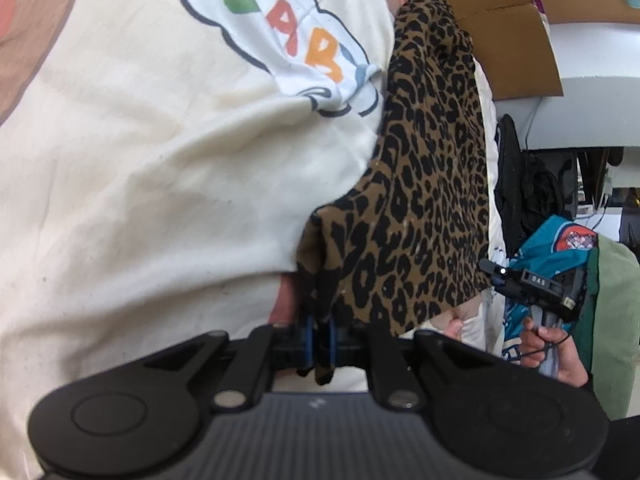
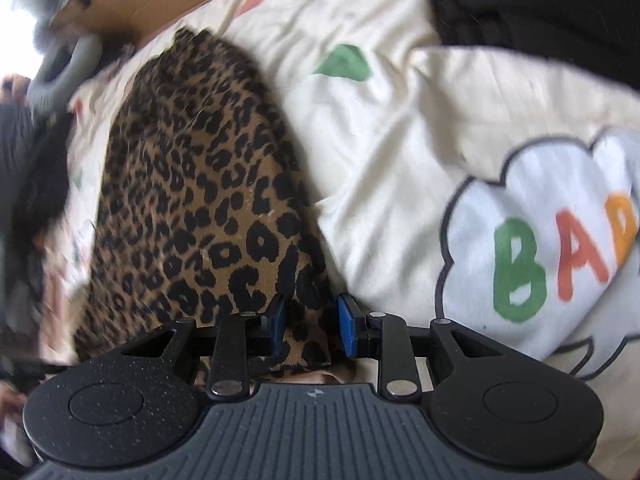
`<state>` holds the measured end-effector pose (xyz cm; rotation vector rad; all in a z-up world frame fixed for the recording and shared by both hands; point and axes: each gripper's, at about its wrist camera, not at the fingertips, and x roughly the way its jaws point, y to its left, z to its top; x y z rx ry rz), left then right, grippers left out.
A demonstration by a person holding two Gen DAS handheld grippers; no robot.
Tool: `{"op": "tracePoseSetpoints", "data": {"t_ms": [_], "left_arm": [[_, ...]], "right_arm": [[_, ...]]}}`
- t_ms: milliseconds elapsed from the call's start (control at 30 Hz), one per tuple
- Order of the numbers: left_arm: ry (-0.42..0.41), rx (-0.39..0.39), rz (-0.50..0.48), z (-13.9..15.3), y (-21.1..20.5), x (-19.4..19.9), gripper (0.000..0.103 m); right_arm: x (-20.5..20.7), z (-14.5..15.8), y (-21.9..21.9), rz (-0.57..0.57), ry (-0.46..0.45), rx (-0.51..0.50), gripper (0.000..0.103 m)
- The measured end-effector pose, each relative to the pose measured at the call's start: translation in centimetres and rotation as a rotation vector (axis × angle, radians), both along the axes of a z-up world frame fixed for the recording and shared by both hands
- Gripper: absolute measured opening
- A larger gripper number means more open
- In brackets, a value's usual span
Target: Fold clothes
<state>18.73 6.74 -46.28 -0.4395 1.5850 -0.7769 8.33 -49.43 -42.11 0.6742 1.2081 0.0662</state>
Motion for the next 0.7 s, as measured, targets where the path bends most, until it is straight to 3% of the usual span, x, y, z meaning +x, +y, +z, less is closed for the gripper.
{"op": "tracePoseSetpoints", "data": {"t_ms": [133, 367, 600, 700], "left_arm": [[0.005, -0.003, 0.001, 0.0, 0.1, 0.1, 0.008], [0.025, -0.013, 0.005, -0.5, 0.1, 0.0, 0.009], [0.033, -0.017, 0.01, -0.7, 0.3, 0.0, 0.009], [0.039, -0.018, 0.014, -0.9, 0.3, 0.0, 0.009]], "right_arm": [[-0.2, -0.6, -1.8, -0.084, 0.029, 0.132, 0.034], [-0.1, -0.2, -2.3, -0.08, 0.011, 0.226, 0.032], [-0.1, -2.8, -4.1, -0.155, 0.042, 0.314, 0.034], [-0.2, -4.7, -4.6, -0.179, 0.069, 0.425, 0.033]]}}
